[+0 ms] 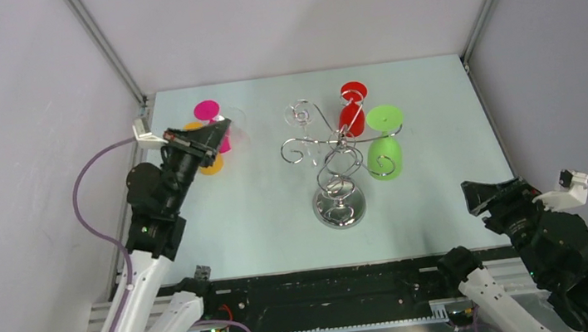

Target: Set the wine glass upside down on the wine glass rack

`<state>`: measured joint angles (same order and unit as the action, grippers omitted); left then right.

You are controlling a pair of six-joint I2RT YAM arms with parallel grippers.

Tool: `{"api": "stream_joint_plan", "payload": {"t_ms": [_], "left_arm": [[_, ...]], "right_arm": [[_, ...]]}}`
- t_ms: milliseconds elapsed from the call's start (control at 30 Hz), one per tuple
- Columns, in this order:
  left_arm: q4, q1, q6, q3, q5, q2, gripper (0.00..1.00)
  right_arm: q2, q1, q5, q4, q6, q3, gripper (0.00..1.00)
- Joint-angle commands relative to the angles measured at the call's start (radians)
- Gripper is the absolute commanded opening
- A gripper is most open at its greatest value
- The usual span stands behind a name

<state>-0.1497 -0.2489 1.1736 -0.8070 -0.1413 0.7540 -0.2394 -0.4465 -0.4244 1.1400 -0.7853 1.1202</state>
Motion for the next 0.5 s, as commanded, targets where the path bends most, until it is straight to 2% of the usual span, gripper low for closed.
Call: {"api": "stream_joint_plan", "payload": {"t_ms": [0,100,267,467], "left_arm": [[0.156,-0.048,-0.046,-0.025,-0.100,-0.044,0.00],[0.272,-0.056,-0.076,-0.017,-0.105,-0.091,0.00],[0.319,-0.068,-0.022,0.033,-0.177,-0.157,0.00],[0.353,-0.123,-0.017,0.038,-0.240,-0.164,0.00]], "right_arm": [[0.044,-0.089,-0.164,0.035,-0.084,0.001,0.70],[0.059,-0.173,-0.219,0.050,-0.118,0.001,0.70],[0.020,-0.304,-0.300,0.084,-0.159,0.001,0.69],[-0.007,-0.384,-0.372,0.104,-0.218,0.002,0.69]]}}
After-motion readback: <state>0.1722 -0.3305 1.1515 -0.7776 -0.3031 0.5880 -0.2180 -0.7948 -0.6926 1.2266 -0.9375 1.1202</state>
